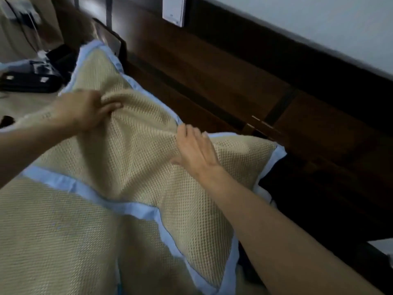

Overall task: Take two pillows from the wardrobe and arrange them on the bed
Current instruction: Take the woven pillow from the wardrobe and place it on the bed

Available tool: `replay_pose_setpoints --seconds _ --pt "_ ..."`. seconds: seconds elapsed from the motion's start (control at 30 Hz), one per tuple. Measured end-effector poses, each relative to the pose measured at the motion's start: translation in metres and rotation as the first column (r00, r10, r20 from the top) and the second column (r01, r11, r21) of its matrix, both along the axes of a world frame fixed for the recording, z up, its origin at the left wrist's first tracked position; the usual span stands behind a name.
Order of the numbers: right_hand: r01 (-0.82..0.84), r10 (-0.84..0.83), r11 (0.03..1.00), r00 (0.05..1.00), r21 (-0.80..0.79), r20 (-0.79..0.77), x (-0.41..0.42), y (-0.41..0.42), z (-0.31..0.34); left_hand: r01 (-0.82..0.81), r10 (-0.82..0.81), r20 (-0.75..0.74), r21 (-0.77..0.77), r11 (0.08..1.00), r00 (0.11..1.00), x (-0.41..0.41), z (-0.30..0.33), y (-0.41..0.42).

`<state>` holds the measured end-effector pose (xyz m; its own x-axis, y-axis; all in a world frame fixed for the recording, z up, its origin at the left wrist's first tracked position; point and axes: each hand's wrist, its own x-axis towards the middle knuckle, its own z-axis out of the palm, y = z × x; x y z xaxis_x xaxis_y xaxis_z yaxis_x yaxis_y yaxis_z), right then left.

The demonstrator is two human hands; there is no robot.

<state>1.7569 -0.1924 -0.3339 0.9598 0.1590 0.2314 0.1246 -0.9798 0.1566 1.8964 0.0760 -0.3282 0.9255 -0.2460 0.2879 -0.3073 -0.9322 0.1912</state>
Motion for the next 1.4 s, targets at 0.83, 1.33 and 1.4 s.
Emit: replay_pose_setpoints --seconds 0.83,1.33,1.4 --pt "0.506 -0.485 0.836 0.863 0.215 -0.142 0.026 -0.051 -0.197 -0.047 0.053 -0.057 0.106 0.993 0.997 0.140 -0.205 0.005" --pt "0.332 -0.265 0.916 0.921 0.223 -0.284 0.100 -0.056 -0.169 0.535 -0.492 -0.218 0.237 0.811 0.843 0.098 -0.181 -0.149" --pt "0.400 -0.352 0.894 0.906 0.202 -0.235 0.074 -0.084 -0.177 0.443 -0.421 -0.147 0.186 0.877 0.895 0.119 -0.194 -0.113"
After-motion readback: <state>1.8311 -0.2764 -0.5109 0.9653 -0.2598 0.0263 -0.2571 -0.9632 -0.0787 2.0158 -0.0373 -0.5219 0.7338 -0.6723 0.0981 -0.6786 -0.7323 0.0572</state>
